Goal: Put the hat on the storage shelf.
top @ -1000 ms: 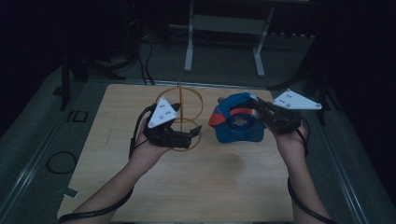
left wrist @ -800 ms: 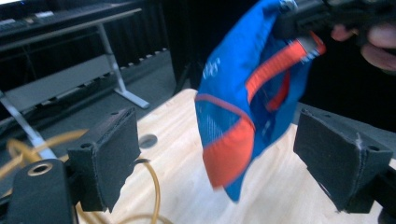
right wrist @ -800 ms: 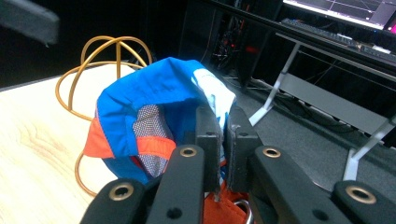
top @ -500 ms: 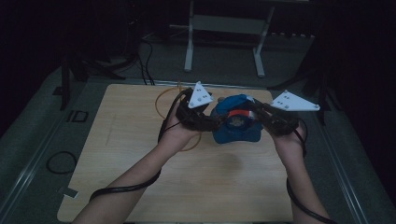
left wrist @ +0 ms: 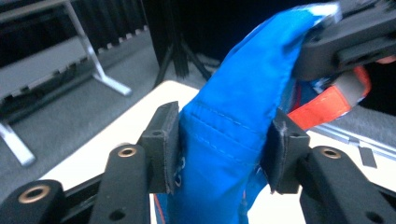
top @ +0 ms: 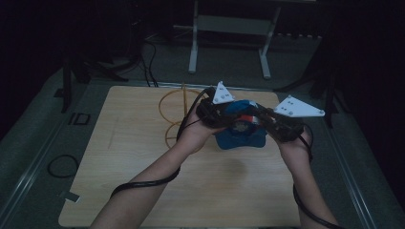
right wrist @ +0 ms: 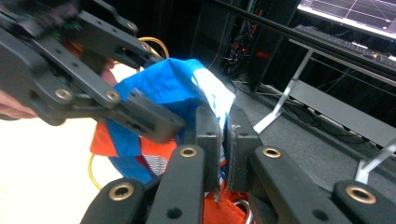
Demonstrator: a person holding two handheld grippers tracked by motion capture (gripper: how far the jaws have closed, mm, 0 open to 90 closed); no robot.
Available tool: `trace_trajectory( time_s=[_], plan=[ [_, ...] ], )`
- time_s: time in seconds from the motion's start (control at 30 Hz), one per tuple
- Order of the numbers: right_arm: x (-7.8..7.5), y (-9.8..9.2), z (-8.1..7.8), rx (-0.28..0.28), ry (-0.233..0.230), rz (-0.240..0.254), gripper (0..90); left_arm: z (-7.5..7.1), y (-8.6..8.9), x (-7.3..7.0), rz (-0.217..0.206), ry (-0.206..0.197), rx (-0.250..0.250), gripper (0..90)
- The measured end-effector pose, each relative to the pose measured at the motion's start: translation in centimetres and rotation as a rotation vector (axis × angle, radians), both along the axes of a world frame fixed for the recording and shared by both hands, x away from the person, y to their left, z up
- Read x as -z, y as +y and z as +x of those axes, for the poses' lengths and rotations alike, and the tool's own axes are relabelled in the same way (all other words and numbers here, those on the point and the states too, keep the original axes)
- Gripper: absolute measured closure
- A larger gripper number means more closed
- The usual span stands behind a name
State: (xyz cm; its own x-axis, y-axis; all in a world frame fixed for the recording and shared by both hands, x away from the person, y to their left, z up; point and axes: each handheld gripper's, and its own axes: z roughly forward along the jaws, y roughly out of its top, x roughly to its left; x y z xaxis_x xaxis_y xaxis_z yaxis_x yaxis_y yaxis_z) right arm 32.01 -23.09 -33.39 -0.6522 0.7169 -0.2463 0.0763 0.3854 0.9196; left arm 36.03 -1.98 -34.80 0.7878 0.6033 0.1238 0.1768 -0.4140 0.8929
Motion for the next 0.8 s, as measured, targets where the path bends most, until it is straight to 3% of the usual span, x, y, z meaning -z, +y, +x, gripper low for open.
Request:
trace_trajectory(
  time_s=[0.17,0.33,0.4,0.5,0.8],
  plan=[
    [0.1,0.0,-0.2,-0.007,0.004,0.0,86.0,0.3,-0.9,0.2,0.012,0.021,-0.029,61.5],
    [0.2,-0.2,-0.4,-0.002,0.006,0.003,86.0,0.4,-1.7,0.3,0.044,0.006,-0.035,76.5],
    [0.3,-0.2,-0.5,-0.005,0.005,0.002,86.0,0.5,-2.0,0.3,0.053,0.007,-0.032,86.8],
    [0.5,-0.2,-0.6,-0.003,0.011,0.002,86.0,0.3,-2.5,0.4,0.093,-0.025,-0.034,88.6],
    [1.0,-1.1,-1.2,-0.004,0.023,0.031,85.5,-0.1,-2.8,0.1,0.107,-0.082,-0.03,89.1]
  ],
)
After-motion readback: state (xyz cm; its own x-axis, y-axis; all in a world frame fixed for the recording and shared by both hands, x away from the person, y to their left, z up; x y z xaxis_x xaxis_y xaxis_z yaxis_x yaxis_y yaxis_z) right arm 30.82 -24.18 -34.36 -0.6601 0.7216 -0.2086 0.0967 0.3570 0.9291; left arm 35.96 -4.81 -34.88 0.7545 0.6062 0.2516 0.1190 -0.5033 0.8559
